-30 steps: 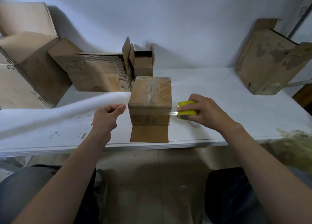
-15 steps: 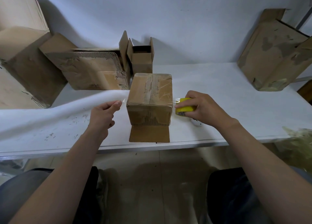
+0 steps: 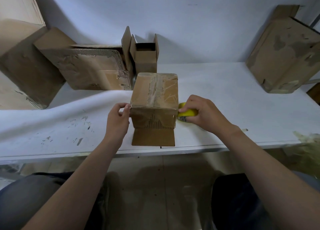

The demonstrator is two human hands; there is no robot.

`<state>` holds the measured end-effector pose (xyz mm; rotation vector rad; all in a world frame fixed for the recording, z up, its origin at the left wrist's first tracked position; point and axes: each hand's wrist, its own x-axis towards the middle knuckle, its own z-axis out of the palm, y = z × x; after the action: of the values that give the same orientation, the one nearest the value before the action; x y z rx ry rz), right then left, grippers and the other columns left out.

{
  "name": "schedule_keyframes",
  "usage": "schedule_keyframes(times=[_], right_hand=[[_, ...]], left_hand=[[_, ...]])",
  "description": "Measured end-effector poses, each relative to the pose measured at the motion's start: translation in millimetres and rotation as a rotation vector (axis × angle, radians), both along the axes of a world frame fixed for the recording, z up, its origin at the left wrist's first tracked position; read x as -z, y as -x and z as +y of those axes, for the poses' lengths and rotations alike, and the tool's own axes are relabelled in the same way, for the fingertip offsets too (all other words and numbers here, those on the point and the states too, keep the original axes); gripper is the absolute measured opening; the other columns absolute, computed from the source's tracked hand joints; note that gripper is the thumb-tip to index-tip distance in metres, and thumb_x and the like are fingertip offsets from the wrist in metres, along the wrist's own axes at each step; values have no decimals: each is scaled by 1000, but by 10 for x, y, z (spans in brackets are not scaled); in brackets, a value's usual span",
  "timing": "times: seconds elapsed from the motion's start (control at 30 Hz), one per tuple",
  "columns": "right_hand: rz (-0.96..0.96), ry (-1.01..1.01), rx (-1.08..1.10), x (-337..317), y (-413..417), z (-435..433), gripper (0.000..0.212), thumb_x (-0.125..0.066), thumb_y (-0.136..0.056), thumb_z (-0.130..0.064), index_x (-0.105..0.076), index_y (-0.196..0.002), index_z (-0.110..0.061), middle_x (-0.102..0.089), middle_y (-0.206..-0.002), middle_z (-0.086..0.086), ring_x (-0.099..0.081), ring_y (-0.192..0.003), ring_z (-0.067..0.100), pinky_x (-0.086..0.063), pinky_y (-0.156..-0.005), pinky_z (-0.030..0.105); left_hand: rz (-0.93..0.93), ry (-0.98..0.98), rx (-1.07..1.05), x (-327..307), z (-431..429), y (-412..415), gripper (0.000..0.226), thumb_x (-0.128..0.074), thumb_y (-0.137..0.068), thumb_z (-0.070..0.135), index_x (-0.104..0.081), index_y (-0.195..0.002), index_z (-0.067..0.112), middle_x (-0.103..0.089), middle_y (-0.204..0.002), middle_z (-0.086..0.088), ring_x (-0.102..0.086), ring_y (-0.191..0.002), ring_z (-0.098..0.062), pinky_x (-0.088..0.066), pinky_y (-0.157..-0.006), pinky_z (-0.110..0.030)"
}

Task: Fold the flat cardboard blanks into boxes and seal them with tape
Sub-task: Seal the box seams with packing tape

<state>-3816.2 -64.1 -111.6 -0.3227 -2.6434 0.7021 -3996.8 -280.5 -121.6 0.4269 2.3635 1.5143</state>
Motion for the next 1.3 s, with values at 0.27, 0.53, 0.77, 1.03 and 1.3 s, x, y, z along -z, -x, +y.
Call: schedule_keyframes(times=[0.27, 0.53, 0.77, 1.03, 1.3], right_hand=[[13, -41, 3, -12, 14, -81, 23, -88, -77, -21, -76, -96, -23, -61, -94, -2, -58, -82, 17, -49, -68, 28], [-84, 43, 32, -63, 102, -430, 44, -82, -84, -29, -54, -118, -33, -56, -113, -9, -52, -90, 6, -38, -73, 10], [-148, 131, 78, -100, 169, -634, 61, -80, -86, -33, -29, -119, -37, -44, -113, -11, -56, -90, 12, -47, -70, 13], [-165, 124, 80, -107, 145, -613, 61, -80, -86, -31, -37, -129, -30, -50, -122, -7, -51, -95, 11, -40, -69, 11], [-186, 105, 42, -157, 122, -498, 61, -82, -83, -34, -41, -127, -34, -55, -130, -6, -50, -99, 9, -40, -71, 12]], left_hand=[[161, 108, -95, -92, -26, 37, 26, -52, -105, 33, -60, -120, 13, -64, -113, -2, -59, -102, -20, -45, -82, -24], [164, 30, -143, -211, 71, -379, 101, -71, -84, 60, -16, -157, 18, -31, -149, -13, -29, -139, -32, -36, -109, -52], [216, 213, -121, -81, 271, -456, 133, -84, -56, 72, 1, -152, 36, -6, -155, -12, -14, -143, -35, -35, -108, -66], [86, 136, -175, -198, 237, -280, 131, -90, -61, 57, -3, -156, 36, -17, -149, -13, -23, -137, -34, -33, -109, -54], [-141, -57, -232, -190, 29, 174, 113, -92, -54, 58, -40, -150, 28, -58, -123, 0, -61, -113, -20, -49, -105, -46]])
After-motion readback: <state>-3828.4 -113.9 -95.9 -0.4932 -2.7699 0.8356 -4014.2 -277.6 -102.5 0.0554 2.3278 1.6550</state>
